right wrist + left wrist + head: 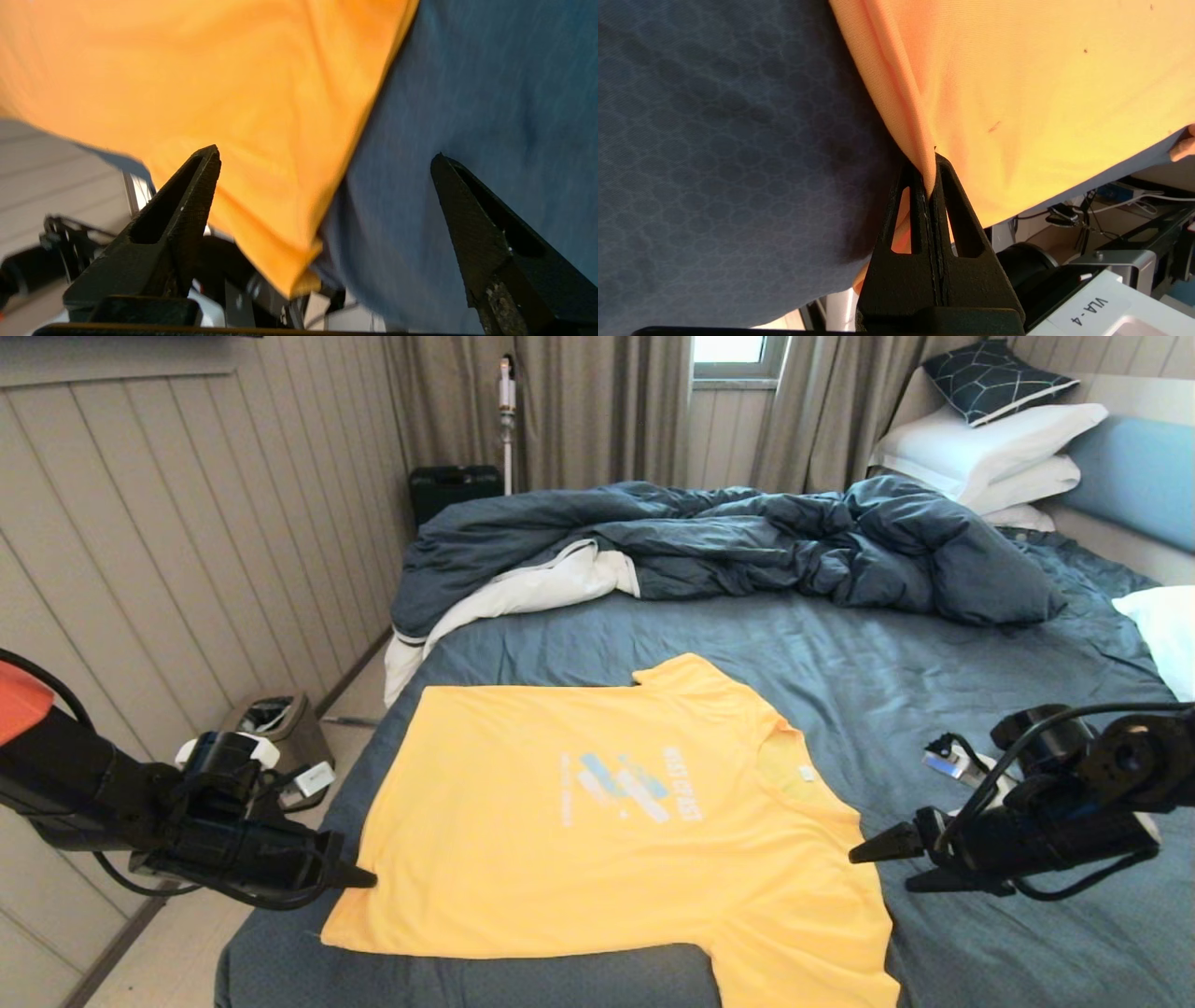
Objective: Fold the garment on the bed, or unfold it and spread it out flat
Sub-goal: Fold the yellow T-shirt
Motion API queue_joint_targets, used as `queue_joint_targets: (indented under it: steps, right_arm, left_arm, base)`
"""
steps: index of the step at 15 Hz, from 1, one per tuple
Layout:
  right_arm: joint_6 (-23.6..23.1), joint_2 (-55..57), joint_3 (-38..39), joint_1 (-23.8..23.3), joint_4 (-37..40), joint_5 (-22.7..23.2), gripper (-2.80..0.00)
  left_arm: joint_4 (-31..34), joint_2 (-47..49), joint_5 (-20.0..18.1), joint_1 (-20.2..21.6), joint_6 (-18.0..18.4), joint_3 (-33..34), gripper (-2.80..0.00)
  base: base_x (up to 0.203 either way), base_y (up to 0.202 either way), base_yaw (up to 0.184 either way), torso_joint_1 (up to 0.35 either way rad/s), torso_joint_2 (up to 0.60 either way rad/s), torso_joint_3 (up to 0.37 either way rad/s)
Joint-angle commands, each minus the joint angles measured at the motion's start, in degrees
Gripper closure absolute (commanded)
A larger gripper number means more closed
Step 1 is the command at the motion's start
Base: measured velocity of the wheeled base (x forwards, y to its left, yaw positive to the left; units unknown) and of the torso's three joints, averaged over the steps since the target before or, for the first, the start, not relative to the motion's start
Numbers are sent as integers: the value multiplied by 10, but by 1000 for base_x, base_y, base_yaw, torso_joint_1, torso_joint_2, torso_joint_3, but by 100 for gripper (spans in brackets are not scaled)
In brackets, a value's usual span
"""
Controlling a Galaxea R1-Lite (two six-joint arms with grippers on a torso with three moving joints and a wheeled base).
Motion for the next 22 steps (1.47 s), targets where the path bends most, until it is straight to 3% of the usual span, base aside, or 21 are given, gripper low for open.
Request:
queue_joint_targets:
  steps: [1, 8, 9, 10, 22]
  right_arm:
    - [15, 13, -2, 12, -23, 2, -280]
    - [49, 22, -13, 80, -31, -4, -280]
    - [49, 24, -13, 80, -31, -6, -227]
    - [49, 26, -12, 80, -31, -7, 0]
    - [6, -17, 58, 36, -31, -5, 0]
  left_arm:
    - [0, 0, -2, -1, 0, 0, 0]
    - [-1, -1, -2, -1, 1, 1, 0]
    - [-1, 1, -2, -2, 1, 0, 0]
    - [-1, 2, -2, -1, 1, 0, 0]
    - [0, -21, -15, -2, 0, 25, 0]
  base:
    - [0, 0, 0, 0, 0, 0]
    - [0, 0, 0, 0, 0, 0]
    - [0, 0, 0, 0, 0, 0]
    - [0, 0, 0, 0, 0, 0]
    - [0, 0, 0, 0, 0, 0]
